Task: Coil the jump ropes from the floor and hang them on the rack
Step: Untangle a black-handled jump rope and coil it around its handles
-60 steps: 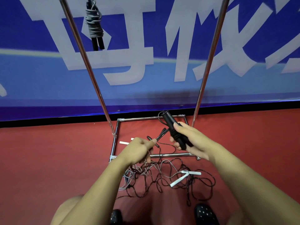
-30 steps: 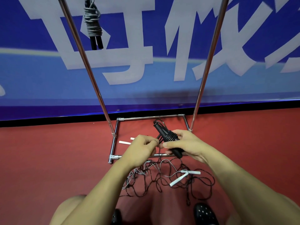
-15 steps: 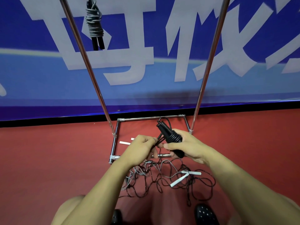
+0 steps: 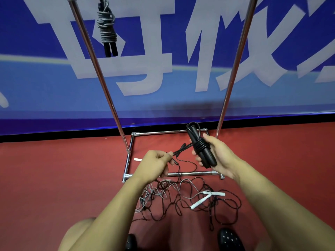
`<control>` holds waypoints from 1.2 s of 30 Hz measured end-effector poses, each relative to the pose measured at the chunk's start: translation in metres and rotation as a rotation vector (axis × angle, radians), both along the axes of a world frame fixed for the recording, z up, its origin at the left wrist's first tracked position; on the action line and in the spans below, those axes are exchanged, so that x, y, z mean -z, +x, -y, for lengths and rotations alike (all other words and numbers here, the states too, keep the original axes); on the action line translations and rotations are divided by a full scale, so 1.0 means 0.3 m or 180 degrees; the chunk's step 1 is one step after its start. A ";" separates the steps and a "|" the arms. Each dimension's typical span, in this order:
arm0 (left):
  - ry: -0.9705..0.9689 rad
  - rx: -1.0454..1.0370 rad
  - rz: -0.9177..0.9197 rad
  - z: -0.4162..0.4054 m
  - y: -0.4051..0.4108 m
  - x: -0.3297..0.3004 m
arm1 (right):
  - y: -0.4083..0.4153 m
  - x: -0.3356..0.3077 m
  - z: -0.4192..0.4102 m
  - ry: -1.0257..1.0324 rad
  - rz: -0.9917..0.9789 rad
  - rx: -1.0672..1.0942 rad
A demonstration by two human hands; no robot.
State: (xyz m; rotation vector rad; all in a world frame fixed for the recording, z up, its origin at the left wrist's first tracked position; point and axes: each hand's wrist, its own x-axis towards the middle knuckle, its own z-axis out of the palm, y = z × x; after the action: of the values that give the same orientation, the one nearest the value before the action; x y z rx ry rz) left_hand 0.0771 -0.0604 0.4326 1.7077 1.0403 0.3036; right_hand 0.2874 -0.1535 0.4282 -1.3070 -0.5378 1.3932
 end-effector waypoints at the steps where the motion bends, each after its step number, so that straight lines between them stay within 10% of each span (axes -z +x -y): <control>1: 0.0025 -0.0016 0.0031 0.002 0.001 -0.001 | 0.003 0.000 0.001 -0.0047 -0.0044 0.0017; 22: 0.0271 0.0266 0.0459 0.040 0.013 -0.035 | -0.042 0.011 0.016 -0.0205 0.0958 -0.0394; 36: 0.0216 0.0415 0.0366 0.035 0.021 -0.034 | -0.050 0.008 0.016 0.0003 0.0454 -0.0533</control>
State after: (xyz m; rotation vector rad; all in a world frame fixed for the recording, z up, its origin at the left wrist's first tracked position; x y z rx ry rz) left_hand 0.0833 -0.0709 0.4429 1.7882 0.8393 0.3520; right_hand 0.2724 -0.1583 0.4258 -1.3934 -0.7586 1.4418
